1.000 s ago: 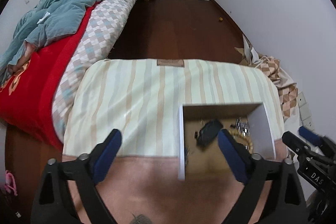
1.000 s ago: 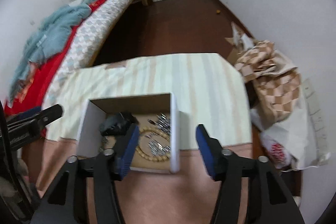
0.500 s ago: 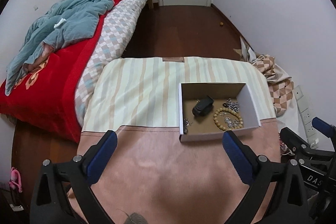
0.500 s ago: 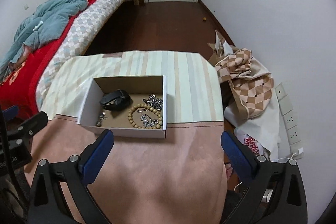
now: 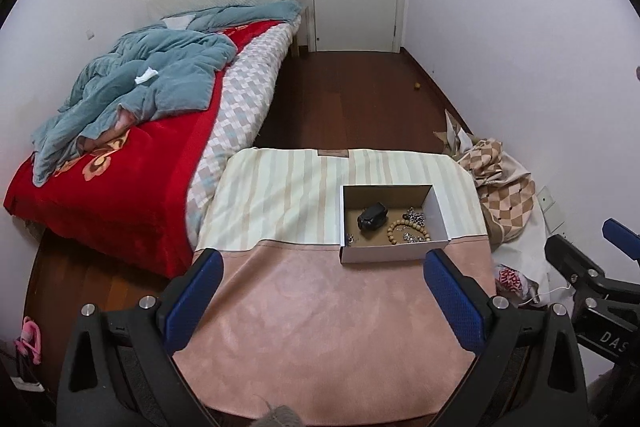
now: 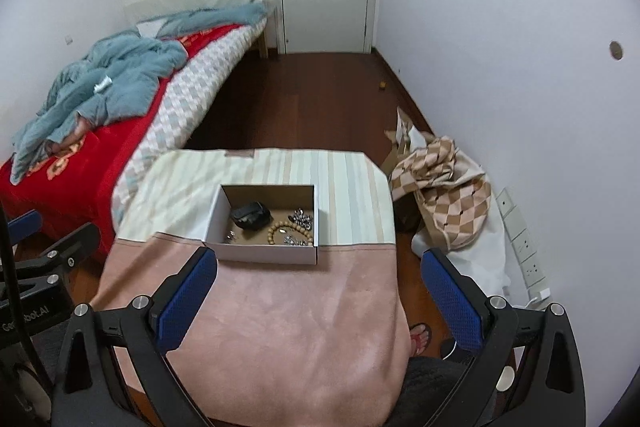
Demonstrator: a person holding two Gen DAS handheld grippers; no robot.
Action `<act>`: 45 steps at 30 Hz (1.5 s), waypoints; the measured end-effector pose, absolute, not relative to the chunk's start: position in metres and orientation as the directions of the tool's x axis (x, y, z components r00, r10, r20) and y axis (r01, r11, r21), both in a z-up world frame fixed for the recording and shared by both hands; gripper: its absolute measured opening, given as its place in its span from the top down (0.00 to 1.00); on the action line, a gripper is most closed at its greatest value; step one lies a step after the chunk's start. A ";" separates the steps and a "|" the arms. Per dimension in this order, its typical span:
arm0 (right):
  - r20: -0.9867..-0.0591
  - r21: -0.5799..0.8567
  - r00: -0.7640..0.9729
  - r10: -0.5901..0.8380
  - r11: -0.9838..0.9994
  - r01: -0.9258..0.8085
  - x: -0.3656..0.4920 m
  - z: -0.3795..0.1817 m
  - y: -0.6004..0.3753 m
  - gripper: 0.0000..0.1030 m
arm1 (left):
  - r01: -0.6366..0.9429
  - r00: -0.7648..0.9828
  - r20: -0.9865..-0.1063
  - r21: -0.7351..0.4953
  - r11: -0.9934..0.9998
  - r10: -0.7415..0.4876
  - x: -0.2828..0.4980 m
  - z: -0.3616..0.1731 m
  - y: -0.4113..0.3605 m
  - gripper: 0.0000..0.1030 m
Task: Organize jewelry
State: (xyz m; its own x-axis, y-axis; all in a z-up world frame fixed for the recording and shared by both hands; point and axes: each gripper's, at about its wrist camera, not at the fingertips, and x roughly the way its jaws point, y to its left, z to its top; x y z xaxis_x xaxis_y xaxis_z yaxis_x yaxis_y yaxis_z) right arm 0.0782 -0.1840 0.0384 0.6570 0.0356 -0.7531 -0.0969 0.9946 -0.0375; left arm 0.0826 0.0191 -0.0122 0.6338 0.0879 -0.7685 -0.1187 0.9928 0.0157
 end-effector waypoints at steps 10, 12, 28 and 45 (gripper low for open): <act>-0.691 -0.050 0.721 0.045 0.993 -0.110 0.034 0.096 -0.178 0.00 | -0.119 0.666 -0.742 -0.006 0.993 0.076 0.050 0.023 0.021 0.01; -0.691 -0.046 0.721 0.052 0.992 -0.115 0.029 0.101 -0.178 0.00 | -0.118 0.667 -0.742 -0.014 0.993 0.069 0.048 0.027 0.020 0.01; -0.722 -0.057 0.691 0.021 0.994 -0.090 0.080 0.108 -0.176 0.00 | -0.113 0.602 -0.794 0.022 0.993 0.085 0.096 0.020 0.009 0.01; -0.797 -0.066 0.604 -0.011 0.995 -0.069 0.138 0.059 -0.179 0.00 | -0.154 0.570 -0.814 0.027 0.988 0.111 0.133 -0.006 0.013 0.01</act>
